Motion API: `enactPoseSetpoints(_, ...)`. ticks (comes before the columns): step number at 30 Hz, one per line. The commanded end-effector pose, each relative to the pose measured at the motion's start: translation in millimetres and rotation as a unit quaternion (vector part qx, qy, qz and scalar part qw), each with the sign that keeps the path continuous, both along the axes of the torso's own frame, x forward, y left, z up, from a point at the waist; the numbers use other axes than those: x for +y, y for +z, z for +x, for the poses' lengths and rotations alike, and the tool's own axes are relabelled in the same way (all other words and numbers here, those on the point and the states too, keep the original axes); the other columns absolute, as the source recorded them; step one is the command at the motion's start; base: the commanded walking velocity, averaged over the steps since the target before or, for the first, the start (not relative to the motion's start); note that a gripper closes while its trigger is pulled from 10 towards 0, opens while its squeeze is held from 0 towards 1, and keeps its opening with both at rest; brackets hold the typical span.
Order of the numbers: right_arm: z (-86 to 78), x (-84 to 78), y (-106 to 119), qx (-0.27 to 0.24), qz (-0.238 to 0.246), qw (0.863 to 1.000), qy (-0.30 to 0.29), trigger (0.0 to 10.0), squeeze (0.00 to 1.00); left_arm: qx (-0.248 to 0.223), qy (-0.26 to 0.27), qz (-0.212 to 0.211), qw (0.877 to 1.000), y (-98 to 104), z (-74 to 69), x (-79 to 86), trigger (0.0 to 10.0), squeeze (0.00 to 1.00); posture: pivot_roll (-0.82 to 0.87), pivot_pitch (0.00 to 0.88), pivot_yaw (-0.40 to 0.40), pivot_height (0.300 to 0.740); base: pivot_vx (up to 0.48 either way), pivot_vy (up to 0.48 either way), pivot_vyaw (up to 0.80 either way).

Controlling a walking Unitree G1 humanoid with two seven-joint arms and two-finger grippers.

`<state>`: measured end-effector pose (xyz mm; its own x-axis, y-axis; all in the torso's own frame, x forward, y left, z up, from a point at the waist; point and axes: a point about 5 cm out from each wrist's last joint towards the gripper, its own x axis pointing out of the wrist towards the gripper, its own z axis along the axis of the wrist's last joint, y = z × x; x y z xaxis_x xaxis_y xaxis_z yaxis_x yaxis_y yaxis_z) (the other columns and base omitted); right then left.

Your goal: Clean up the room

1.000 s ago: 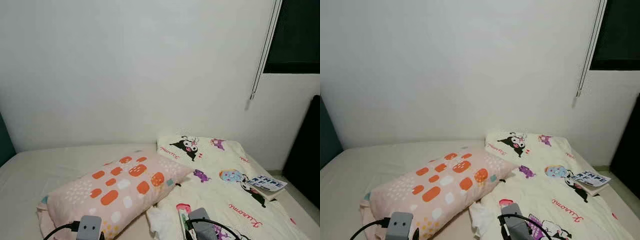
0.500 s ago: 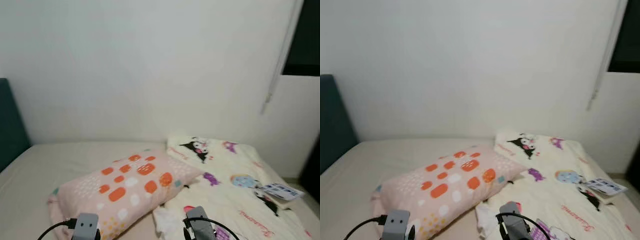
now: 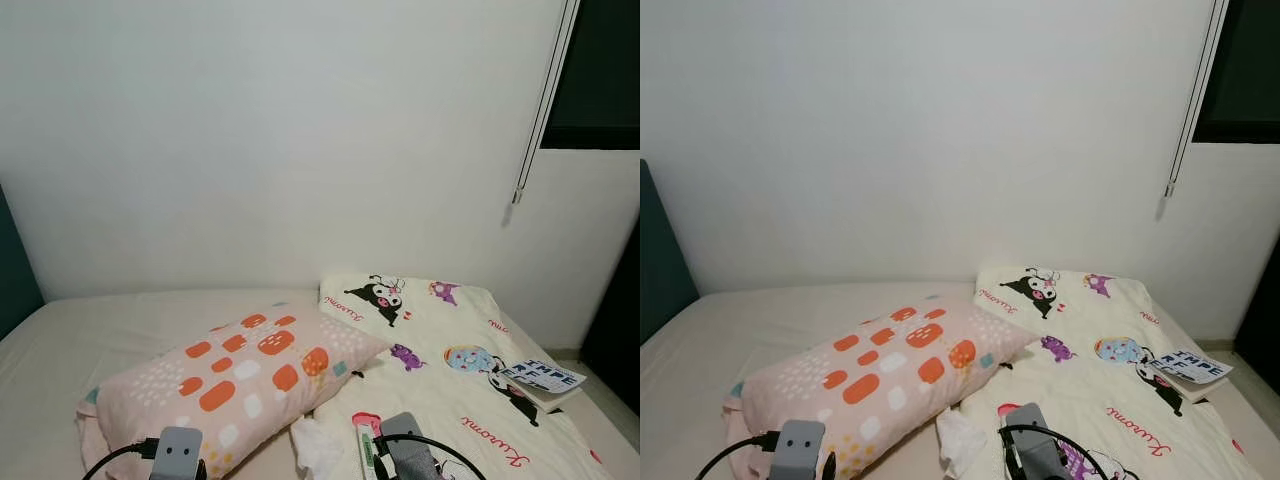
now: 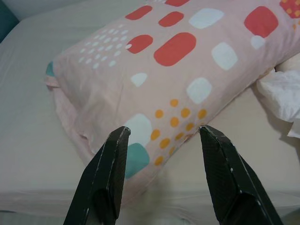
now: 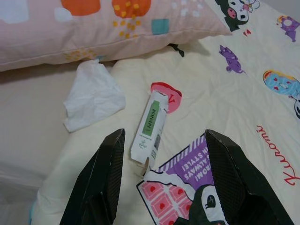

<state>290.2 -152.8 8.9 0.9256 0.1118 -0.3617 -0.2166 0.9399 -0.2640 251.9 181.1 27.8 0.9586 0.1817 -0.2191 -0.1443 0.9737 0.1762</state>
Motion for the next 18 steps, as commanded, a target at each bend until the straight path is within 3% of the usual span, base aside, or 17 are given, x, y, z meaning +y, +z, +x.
enactPoseSetpoints(1, -3.4, 0.7, -3.9, 0.009, 0.001, 1.0, 0.001, 10.0, 0.0, 0.009, 0.004, -0.005, 1.0, -3.1, -2.4, 0.4, 10.0, 0.0, -0.03, 0.022, -0.049, 0.74, 0.0, 0.0, 0.0)
enactPoseSetpoints(7, -3.8, -0.1, -4.0, 0.009, -0.013, 1.0, 0.011, 10.0, 0.0, 0.005, 0.001, 0.0, 1.0, -2.4, -2.3, 0.0, 10.0, 0.0, -0.03, 0.018, -0.053, 0.74, 0.0, 0.0, 0.0)
enactPoseSetpoints(18, -2.1, 1.2, -2.3, 0.005, -0.012, 1.0, 0.012, 10.0, 0.0, 0.001, 0.002, -0.004, 1.0, -1.8, -2.6, -0.2, 10.0, 0.0, -0.03, 0.019, -0.057, 0.74, 0.0, 0.0, 0.8)
